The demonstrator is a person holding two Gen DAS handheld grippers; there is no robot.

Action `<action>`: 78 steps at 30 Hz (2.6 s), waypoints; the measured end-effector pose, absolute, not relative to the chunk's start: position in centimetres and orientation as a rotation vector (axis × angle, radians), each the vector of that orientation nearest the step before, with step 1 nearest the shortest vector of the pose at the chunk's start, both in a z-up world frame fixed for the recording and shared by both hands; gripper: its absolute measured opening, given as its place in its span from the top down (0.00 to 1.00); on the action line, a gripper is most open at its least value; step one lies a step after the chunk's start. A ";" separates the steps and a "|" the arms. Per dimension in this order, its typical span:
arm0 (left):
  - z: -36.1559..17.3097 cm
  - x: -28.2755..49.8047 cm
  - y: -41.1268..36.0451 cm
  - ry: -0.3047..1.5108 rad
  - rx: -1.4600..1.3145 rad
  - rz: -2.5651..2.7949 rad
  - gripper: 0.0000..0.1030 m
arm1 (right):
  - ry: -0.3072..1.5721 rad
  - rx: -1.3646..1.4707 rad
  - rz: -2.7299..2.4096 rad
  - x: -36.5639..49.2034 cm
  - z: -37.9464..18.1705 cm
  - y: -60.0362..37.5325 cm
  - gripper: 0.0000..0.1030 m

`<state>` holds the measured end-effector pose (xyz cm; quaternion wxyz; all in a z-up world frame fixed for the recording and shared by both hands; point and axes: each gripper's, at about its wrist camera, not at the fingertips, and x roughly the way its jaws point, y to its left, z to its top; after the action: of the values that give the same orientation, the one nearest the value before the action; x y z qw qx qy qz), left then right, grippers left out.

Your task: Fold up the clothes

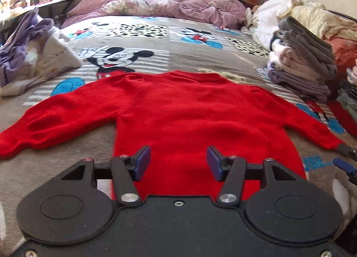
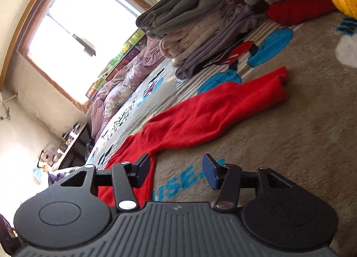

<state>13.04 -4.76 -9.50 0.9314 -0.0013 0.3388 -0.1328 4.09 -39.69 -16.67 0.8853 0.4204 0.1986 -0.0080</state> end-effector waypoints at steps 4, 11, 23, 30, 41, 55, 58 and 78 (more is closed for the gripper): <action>-9.2 12.6 -12.0 0.671 0.126 -0.430 0.47 | 0.366 1.015 -0.073 2.5 -18.0 -43.5 0.45; -10.4 10.4 -24.9 0.588 0.438 -0.617 0.47 | 0.299 1.248 -0.120 0.3 -20.2 -49.2 0.46; -15.2 7.1 -38.6 0.350 0.939 -0.723 0.49 | 0.230 1.451 -0.105 -1.1 -22.3 -53.3 0.46; -17.2 7.1 -43.6 0.229 1.106 -0.624 0.53 | 0.187 1.569 -0.096 -1.8 -23.5 -55.8 0.46; -12.9 10.8 -40.4 0.464 0.654 -0.672 0.90 | 0.249 1.447 -0.086 -1.1 -22.1 -55.0 0.45; -4.4 18.0 -21.9 0.541 -0.069 -0.570 0.92 | 0.549 0.762 0.209 6.3 -16.5 -42.1 0.39; -3.5 18.4 -17.5 0.531 -0.150 -0.509 0.92 | 0.582 0.657 0.263 7.4 -16.0 -39.1 0.39; -3.7 19.2 0.7 0.504 -0.371 -0.191 0.92 | 0.653 0.273 0.398 8.1 -15.5 -29.5 0.47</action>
<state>19.19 0.67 -3.74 0.9470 -0.1821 0.2475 -0.0936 8.06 -29.54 -15.55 0.9187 0.1328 0.3174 0.1938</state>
